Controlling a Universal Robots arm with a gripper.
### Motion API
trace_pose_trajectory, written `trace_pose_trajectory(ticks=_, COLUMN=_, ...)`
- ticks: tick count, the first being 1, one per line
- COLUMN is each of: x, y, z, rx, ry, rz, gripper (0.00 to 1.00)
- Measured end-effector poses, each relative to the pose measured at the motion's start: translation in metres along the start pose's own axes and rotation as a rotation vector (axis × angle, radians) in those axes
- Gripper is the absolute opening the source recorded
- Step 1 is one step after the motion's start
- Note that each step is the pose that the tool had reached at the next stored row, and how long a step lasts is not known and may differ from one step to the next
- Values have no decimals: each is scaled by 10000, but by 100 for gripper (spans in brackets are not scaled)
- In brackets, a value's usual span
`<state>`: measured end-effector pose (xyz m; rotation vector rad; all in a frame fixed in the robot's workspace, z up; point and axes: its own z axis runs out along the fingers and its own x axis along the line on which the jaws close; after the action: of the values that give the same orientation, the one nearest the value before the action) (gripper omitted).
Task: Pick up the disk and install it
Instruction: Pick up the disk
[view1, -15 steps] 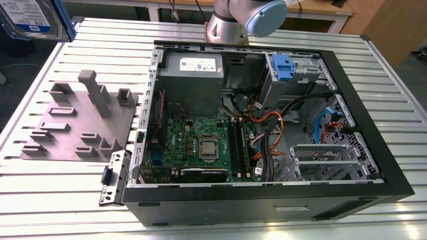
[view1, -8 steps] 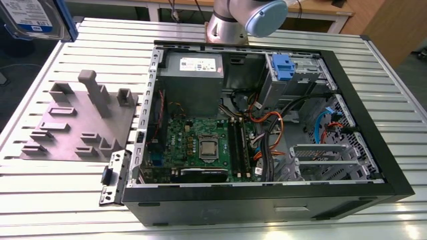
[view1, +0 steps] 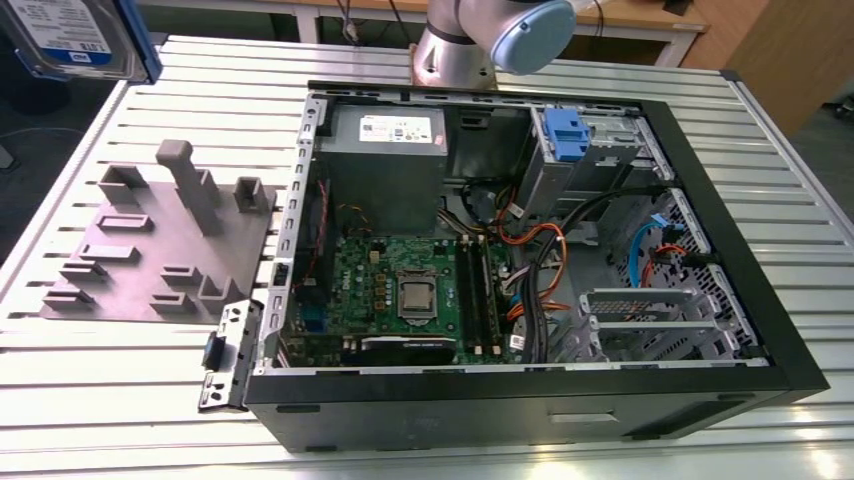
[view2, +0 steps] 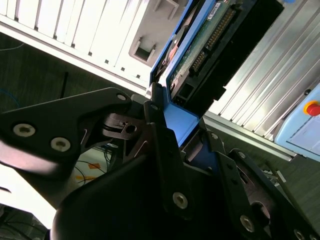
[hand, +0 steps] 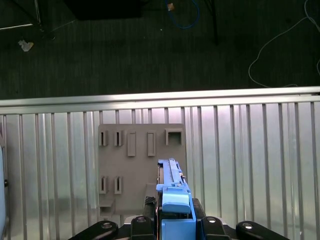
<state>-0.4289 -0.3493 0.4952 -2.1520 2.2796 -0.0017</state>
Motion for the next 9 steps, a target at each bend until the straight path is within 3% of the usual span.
trace_pose_trajectory(ticks=9, x=-1, y=-19, z=0, rx=0, ry=0, rz=0, gripper=36)
